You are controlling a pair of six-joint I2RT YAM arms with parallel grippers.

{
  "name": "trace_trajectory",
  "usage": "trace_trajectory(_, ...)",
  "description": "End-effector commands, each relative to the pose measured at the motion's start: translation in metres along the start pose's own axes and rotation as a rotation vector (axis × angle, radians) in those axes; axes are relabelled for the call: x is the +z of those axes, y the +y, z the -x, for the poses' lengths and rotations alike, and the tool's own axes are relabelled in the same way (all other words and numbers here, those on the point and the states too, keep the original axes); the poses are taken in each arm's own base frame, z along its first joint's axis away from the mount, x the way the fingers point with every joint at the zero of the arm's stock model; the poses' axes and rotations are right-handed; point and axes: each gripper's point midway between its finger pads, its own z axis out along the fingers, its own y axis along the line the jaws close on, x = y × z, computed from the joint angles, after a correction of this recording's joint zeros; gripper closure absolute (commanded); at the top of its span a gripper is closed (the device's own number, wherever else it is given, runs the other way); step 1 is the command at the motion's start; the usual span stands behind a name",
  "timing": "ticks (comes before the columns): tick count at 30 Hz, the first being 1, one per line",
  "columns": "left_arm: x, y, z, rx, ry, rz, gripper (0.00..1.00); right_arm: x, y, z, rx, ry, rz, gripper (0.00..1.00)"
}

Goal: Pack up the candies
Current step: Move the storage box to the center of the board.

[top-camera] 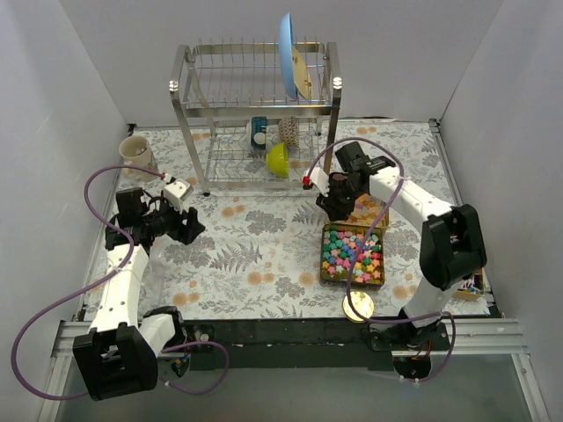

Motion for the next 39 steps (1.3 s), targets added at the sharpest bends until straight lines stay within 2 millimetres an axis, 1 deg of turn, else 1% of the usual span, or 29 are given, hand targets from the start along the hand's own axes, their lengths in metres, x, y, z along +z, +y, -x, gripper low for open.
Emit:
trace_trajectory(1,-0.002,-0.002,0.004,0.030,-0.018,-0.001,0.38,-0.058,0.005,0.031,-0.073,-0.098,-0.110,0.58)
trace_trajectory(2,-0.001,-0.002,0.005,0.032,-0.022,-0.004,0.38,-0.056,0.013,0.025,-0.116,-0.091,-0.091,0.62)
trace_trajectory(3,-0.001,-0.002,0.004,0.026,-0.022,-0.006,0.38,-0.057,0.020,0.021,-0.137,-0.091,-0.072,0.71)
trace_trajectory(4,-0.001,-0.002,0.004,0.025,-0.024,-0.006,0.38,-0.060,0.029,0.019,-0.165,-0.102,-0.061,0.82)
trace_trajectory(5,0.000,-0.003,0.004,0.024,-0.026,-0.009,0.38,-0.054,0.039,0.009,-0.170,-0.083,-0.029,0.98)
trace_trajectory(6,0.000,-0.003,0.006,0.021,-0.031,-0.011,0.38,-0.051,0.052,-0.001,-0.194,-0.055,0.022,0.99)
trace_trajectory(7,0.000,-0.003,0.007,0.021,-0.035,-0.011,0.37,-0.048,0.062,-0.005,-0.209,-0.048,0.064,0.99)
trace_trajectory(10,-0.001,-0.004,0.009,0.018,-0.040,-0.013,0.38,-0.031,0.080,-0.028,-0.211,0.020,0.148,0.99)
trace_trajectory(12,-0.001,-0.004,0.009,0.018,-0.041,-0.011,0.38,-0.022,0.087,-0.039,-0.211,0.051,0.179,0.99)
trace_trajectory(13,-0.002,-0.003,0.010,0.023,-0.044,-0.006,0.38,-0.015,0.084,-0.041,-0.217,0.057,0.176,0.99)
trace_trajectory(15,-0.002,-0.004,0.009,0.021,-0.043,-0.005,0.38,-0.009,0.083,-0.039,-0.228,0.049,0.179,0.99)
trace_trajectory(16,-0.002,-0.004,0.009,0.020,-0.044,-0.003,0.38,-0.002,0.085,-0.037,-0.240,0.052,0.197,0.99)
trace_trajectory(18,-0.003,-0.005,0.008,0.018,-0.044,-0.003,0.38,0.005,0.085,-0.029,-0.264,0.045,0.207,0.99)
trace_trajectory(19,-0.003,-0.006,0.007,0.015,-0.042,-0.003,0.38,0.012,0.088,-0.021,-0.279,0.042,0.230,0.99)
trace_trajectory(21,-0.003,-0.006,0.005,0.013,-0.040,0.000,0.38,0.020,0.090,-0.009,-0.291,0.030,0.248,0.99)
trace_trajectory(22,-0.003,-0.007,0.004,0.013,-0.038,0.000,0.38,0.027,0.093,0.004,-0.314,0.018,0.268,0.99)
trace_trajectory(24,-0.004,-0.007,0.003,0.010,-0.040,0.005,0.38,0.036,0.099,0.019,-0.330,0.007,0.288,0.99)
trace_trajectory(25,-0.004,-0.008,0.003,0.009,-0.040,0.005,0.38,0.046,0.106,0.025,-0.347,0.010,0.318,0.99)
trace_trajectory(27,-0.005,-0.007,0.004,-0.007,-0.044,0.014,0.37,0.054,0.104,0.049,-0.358,-0.021,0.311,0.99)
trace_trajectory(28,-0.005,-0.005,0.006,-0.024,-0.048,0.029,0.37,0.066,0.109,0.053,-0.356,-0.016,0.338,0.99)
trace_trajectory(29,-0.005,-0.003,0.008,-0.038,-0.048,0.039,0.37,0.067,0.103,0.071,-0.363,-0.046,0.320,0.99)
trace_trajectory(30,-0.005,-0.001,0.007,-0.064,-0.037,0.048,0.37,0.079,0.102,0.073,-0.334,-0.034,0.336,0.99)
trace_trajectory(32,-0.007,-0.001,0.011,-0.067,-0.029,0.043,0.37,0.088,0.098,0.091,-0.333,-0.059,0.330,0.99)
trace_trajectory(34,-0.009,-0.002,0.013,-0.061,-0.034,0.040,0.37,0.099,0.088,0.113,-0.351,-0.084,0.303,0.99)
trace_trajectory(35,-0.010,-0.004,0.014,-0.056,-0.036,0.035,0.37,0.103,0.084,0.119,-0.356,-0.089,0.295,0.99)
trace_trajectory(36,-0.010,-0.004,0.014,-0.051,-0.038,0.036,0.37,0.109,0.076,0.133,-0.369,-0.106,0.279,0.99)
trace_trajectory(38,-0.011,-0.005,0.014,-0.034,-0.041,0.037,0.37,0.116,0.067,0.143,-0.368,-0.108,0.265,0.99)
trace_trajectory(39,-0.012,-0.005,0.013,-0.033,-0.038,0.037,0.37,0.128,0.062,0.143,-0.364,-0.096,0.268,0.99)
